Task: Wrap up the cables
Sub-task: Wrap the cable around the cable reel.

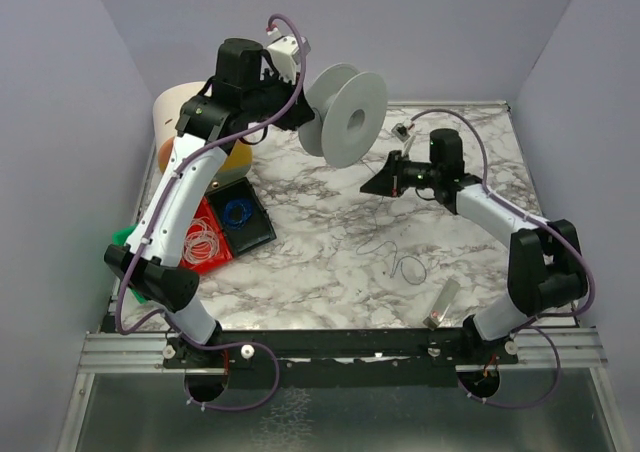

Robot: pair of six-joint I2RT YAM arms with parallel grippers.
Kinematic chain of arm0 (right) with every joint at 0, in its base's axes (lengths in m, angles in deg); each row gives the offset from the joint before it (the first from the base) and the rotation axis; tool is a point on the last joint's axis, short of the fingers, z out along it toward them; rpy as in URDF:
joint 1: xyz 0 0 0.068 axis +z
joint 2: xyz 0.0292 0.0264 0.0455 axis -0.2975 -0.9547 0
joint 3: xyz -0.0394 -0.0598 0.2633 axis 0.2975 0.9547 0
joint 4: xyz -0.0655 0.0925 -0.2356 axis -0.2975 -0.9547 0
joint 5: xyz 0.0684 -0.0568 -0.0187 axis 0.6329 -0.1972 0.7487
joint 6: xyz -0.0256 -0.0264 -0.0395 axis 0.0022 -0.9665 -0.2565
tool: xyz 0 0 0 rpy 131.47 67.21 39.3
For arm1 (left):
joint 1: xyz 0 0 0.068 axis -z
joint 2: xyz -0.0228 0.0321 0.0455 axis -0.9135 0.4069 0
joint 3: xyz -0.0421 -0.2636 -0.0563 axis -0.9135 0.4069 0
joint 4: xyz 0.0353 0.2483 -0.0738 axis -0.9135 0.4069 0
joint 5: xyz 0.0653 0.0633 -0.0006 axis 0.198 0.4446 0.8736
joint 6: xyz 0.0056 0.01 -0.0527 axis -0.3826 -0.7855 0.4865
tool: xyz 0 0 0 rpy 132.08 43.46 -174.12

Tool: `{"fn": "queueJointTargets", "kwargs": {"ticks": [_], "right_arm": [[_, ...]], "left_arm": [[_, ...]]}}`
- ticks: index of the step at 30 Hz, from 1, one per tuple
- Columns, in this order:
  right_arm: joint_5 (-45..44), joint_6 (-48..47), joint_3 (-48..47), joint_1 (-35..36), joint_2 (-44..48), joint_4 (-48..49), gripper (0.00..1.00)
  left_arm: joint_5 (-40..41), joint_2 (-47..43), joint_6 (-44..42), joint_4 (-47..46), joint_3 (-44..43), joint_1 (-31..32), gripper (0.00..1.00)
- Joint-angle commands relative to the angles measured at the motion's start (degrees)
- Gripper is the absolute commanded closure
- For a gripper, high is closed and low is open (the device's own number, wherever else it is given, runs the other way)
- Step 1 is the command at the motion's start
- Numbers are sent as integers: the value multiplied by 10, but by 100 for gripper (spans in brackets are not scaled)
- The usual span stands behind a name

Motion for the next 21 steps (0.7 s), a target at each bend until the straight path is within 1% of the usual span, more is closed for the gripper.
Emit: {"fn": "queueJointTargets", "kwargs": {"ticks": [1,3,5,8,10,15,21], "right_arm": [[-223,-17,10,-15,51,18,99],[-320,-14,-9,-15,51,3,99],[-396,-19,-34,-15,37,-15,100],[-512,-7,-48,-16,25,16,100],[-567,-1,-68,-17,12,20,100],[-622,23,-112,-31,-11,21,100],[-659,13,-146,-56,-18,11,100]], "left_arm": [[-94,-31,6,-37,-5,-2,100],[-113,-30,6,-37,0,-2,100],[-133,-27,6,-36,4,-2,100],[-149,-23,8,-35,11,-2,100],[-155,-24,7,-33,18,-2,100],[-169,-28,1,-29,33,-2,100],[-169,-31,-3,-23,38,-2,100]]}}
